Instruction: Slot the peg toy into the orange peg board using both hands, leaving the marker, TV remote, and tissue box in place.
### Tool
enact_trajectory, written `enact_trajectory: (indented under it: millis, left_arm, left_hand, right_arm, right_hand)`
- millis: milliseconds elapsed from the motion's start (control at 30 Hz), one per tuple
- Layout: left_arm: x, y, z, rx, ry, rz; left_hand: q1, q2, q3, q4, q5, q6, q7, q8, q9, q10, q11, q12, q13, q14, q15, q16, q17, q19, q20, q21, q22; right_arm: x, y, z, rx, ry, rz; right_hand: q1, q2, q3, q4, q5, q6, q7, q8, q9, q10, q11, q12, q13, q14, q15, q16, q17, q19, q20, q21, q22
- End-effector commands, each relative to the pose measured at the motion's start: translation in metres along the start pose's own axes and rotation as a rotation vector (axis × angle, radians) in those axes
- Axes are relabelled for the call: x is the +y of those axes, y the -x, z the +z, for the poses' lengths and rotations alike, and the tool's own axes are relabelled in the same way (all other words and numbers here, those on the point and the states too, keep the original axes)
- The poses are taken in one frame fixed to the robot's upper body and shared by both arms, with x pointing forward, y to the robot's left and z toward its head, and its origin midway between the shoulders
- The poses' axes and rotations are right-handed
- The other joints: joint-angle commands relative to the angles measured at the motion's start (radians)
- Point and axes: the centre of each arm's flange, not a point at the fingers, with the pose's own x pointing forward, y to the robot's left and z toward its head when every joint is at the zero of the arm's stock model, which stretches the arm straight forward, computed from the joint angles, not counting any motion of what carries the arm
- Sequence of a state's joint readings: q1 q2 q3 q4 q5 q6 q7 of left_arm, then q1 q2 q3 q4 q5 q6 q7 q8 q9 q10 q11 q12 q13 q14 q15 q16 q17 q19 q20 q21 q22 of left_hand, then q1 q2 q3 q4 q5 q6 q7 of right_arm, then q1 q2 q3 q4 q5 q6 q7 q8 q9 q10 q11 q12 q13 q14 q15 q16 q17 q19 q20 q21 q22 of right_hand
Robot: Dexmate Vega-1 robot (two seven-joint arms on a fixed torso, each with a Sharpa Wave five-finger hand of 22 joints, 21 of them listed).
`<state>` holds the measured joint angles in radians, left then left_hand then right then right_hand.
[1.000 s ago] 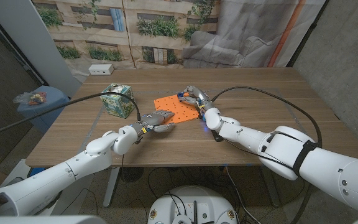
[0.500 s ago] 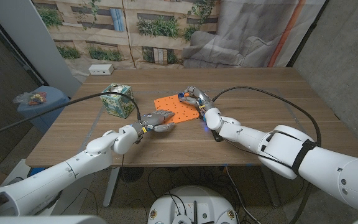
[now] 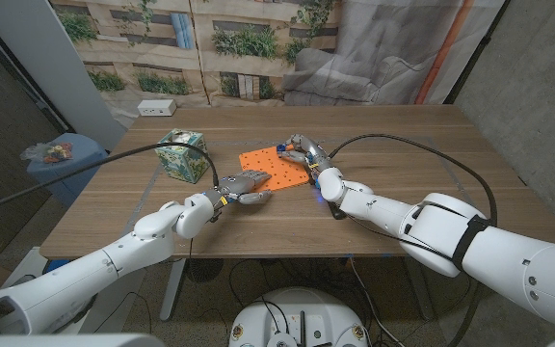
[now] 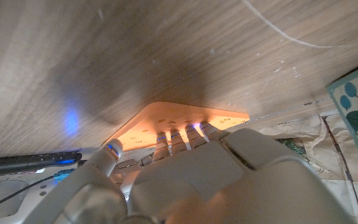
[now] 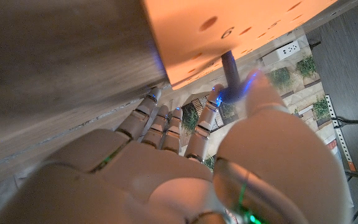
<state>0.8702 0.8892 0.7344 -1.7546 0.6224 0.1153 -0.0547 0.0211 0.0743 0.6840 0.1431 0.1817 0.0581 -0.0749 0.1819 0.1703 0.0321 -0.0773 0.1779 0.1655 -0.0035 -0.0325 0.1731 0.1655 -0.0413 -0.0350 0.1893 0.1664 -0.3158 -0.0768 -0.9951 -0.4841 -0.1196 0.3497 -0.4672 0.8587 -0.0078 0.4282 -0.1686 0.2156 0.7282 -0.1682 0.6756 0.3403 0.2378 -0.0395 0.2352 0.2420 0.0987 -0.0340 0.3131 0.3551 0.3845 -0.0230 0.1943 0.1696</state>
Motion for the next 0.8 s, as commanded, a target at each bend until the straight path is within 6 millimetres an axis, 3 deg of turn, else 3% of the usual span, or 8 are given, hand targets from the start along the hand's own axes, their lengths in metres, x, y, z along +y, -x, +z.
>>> enact_trajectory:
  millis: [33, 800]
  left_arm:
    - [-0.0001, -0.0025, -0.0009, 0.003, 0.009, -0.003]
    - [-0.0006, -0.0033, -0.0014, 0.001, 0.009, -0.011]
  left_hand:
    - [0.013, 0.097, 0.006, 0.000, 0.003, 0.009, 0.002, 0.009, 0.004, 0.013, -0.001, 0.007, 0.005, 0.014, -0.065, 0.005, 0.004, 0.007, -0.173, 0.004, 0.005]
    - [0.013, 0.096, 0.012, -0.002, 0.003, 0.015, 0.003, 0.009, 0.004, 0.018, -0.001, 0.007, 0.005, 0.017, -0.067, 0.005, 0.004, 0.008, -0.174, 0.003, 0.005]
  right_arm:
    - [0.0018, -0.0008, -0.0003, 0.010, 0.018, 0.007]
    - [0.0030, -0.0017, -0.0032, 0.040, 0.026, 0.011]
  right_hand:
    - [0.039, 0.024, -0.004, 0.001, 0.009, 0.061, -0.055, 0.033, 0.024, -0.001, -0.004, -0.004, 0.001, 0.008, -0.012, 0.006, 0.005, 0.001, -0.004, 0.001, 0.002]
    - [0.040, 0.024, -0.007, 0.002, 0.009, 0.065, -0.055, 0.036, 0.025, 0.002, -0.004, -0.004, 0.001, 0.013, -0.013, 0.007, 0.006, 0.007, -0.005, 0.003, 0.002]
